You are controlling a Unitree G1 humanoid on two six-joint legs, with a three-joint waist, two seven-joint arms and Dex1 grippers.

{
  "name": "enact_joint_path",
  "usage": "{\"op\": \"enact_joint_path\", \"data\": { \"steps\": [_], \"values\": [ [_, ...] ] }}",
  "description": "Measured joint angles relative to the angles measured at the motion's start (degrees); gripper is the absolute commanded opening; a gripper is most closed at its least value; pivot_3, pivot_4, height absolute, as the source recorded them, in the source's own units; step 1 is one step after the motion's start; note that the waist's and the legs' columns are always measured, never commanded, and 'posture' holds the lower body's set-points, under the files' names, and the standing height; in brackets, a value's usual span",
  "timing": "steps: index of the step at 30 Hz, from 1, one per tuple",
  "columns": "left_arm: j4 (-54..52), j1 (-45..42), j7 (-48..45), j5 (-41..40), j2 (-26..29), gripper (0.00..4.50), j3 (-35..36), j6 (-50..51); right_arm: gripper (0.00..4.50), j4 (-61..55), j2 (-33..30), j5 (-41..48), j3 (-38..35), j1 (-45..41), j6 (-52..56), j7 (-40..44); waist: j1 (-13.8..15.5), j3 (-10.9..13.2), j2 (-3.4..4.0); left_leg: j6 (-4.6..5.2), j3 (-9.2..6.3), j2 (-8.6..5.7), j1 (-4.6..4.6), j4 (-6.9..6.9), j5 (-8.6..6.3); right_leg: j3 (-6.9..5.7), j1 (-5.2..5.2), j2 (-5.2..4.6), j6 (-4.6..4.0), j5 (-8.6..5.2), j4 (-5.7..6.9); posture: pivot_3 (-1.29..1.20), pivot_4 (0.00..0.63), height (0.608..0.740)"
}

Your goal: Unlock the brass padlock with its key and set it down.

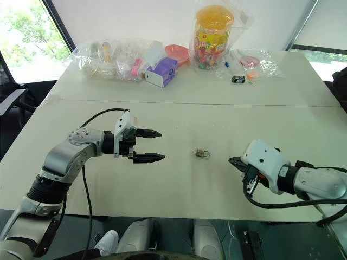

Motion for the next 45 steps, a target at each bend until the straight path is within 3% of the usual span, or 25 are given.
{"op": "enact_joint_path", "data": {
  "steps": [29, 32, 38, 39, 45],
  "values": [
    [-5.51, -0.17, 2.34, -3.53, 0.95, 4.46, 0.37, 6.02, 0.0, 5.51, -0.85, -0.92, 8.49, -8.67, -4.0, 1.3, -0.02, 0.0, 0.0, 0.0, 0.0, 0.0, 0.0, 0.02, 0.0, 0.0, 0.0, -0.03, 0.0, 0.0, 0.0, 0.0, 0.15, 0.735],
    [-5.68, 0.06, 2.61, -3.55, 1.06, 4.5, 0.37, 6.07, 0.86, 7.83, -0.81, -1.1, 11.27, -11.77, -5.39, 1.98, -0.15, 0.0, 0.0, 0.0, 0.01, 0.0, 0.01, 0.02, 0.0, 0.0, 0.0, -0.03, 0.0, 0.0, 0.0, 0.0, 0.15, 0.735],
    [-6.88, 0.4, 3.0, -3.68, 1.02, 4.5, 0.35, 6.69, 4.12, 17.43, 0.02, -4.23, 21.1, -20.36, -10.09, 4.52, -0.3, 0.0, 0.0, -0.01, 0.01, 0.01, 0.02, 0.03, 0.0, -0.01, 0.0, -0.03, 0.0, 0.0, 0.01, 0.0, 0.15, 0.735],
    [-6.99, 0.49, 3.11, -3.7, 1.04, 4.5, 0.39, 6.82, 4.44, 19.01, 0.57, -4.48, 22.59, -21.13, -10.46, 5.17, -0.26, 0.0, 0.0, 0.0, 0.01, 0.01, 0.0, 0.02, 0.0, -0.01, -0.02, -0.03, 0.0, 0.0, 0.01, 0.0, 0.15, 0.735],
    [-9.4, 2.4, 4.37, -4.4, 1.21, 4.5, 0.66, 7.72, 4.44, 31.46, 5.23, -7.35, 29.6, -27.9, -15.49, 8.61, -0.26, 0.02, 0.01, 0.0, 0.06, -0.01, -0.01, 0.05, 0.0, 0.01, -0.03, -0.13, 0.01, 0.01, 0.01, 0.0, 0.15, 0.735]
  ]
}}
